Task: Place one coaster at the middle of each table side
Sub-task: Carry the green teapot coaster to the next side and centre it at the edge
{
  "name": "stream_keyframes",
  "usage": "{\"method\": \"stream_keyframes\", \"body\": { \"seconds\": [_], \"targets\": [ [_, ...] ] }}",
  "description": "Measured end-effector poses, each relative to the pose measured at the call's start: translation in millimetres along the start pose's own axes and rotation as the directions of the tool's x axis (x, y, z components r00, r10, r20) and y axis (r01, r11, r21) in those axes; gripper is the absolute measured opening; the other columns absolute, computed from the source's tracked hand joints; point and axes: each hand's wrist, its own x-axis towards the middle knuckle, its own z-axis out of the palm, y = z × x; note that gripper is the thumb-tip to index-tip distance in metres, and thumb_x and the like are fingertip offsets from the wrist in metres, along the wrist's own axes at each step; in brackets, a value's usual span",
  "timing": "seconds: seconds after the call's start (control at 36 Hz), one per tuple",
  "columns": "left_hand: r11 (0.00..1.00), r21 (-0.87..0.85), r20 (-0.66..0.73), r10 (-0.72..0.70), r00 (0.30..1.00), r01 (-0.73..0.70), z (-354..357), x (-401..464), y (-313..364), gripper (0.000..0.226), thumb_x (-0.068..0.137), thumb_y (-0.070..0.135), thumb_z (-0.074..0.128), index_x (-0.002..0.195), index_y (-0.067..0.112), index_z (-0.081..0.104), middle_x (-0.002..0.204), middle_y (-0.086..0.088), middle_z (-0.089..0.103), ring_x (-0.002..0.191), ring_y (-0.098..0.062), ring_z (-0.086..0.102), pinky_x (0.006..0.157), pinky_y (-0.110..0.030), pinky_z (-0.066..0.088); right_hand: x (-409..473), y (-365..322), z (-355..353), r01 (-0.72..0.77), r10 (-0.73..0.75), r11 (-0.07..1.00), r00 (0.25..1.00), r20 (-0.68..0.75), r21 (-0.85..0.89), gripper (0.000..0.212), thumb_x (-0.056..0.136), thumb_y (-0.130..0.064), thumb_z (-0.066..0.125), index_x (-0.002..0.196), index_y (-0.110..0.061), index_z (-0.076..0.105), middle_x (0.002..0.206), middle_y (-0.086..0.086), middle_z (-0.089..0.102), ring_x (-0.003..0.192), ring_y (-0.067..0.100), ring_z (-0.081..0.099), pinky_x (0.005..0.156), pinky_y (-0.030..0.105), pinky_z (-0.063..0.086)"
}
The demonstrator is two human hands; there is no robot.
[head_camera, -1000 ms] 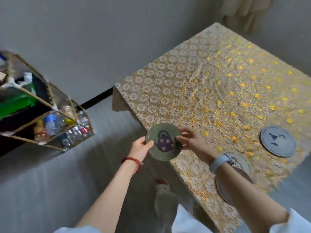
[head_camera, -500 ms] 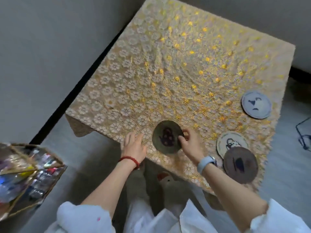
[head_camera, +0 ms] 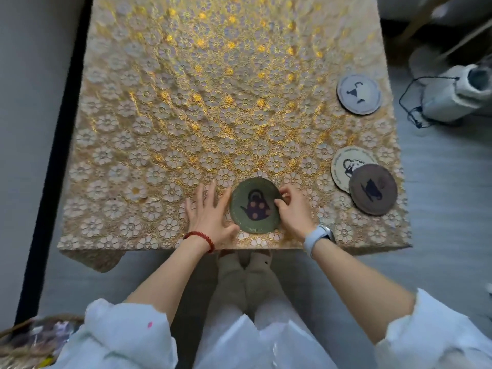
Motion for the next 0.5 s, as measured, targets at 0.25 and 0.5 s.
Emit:
{"method": "stream_keyframes", "body": {
  "seconds": [0.25, 0.5],
  "targets": [
    [1.000, 0.017, -0.062, 0.016, 0.998, -0.015, 10.4, 0.5, -5.2, 0.102, 0.059, 0.069, 0.060, 0.139, 0.040, 0.004, 0.154, 0.000, -0.014, 0.138, -0.025, -0.021, 0.105, -0.057, -0.015, 0.4, 4.7, 11.5, 0.086, -0.086, 0.995, 0.996, -0.015, -0.054, 0.014, 0.086, -0.012, 0.051, 0.100, -0.012, 0.054, 0.104, 0.012, 0.057, 0.091, 0.025, 0.054, 0.081, 0.039, 0.048],
    [1.000, -0.012, -0.092, 0.014, 0.996, -0.016, 11.0, -0.8, -5.4, 0.098, 0.059, 0.068, 0.061, 0.139, 0.040, 0.010, 0.154, 0.001, -0.011, 0.139, -0.023, -0.020, 0.108, -0.056, -0.013, 1.9, 9.3, 9.9, 0.124, -0.123, 0.983, 0.992, 0.018, -0.134, 0.028, 0.087, -0.012, 0.051, 0.114, -0.007, 0.047, 0.112, 0.013, 0.055, 0.103, 0.025, 0.051, 0.092, 0.037, 0.044]
  ]
}}
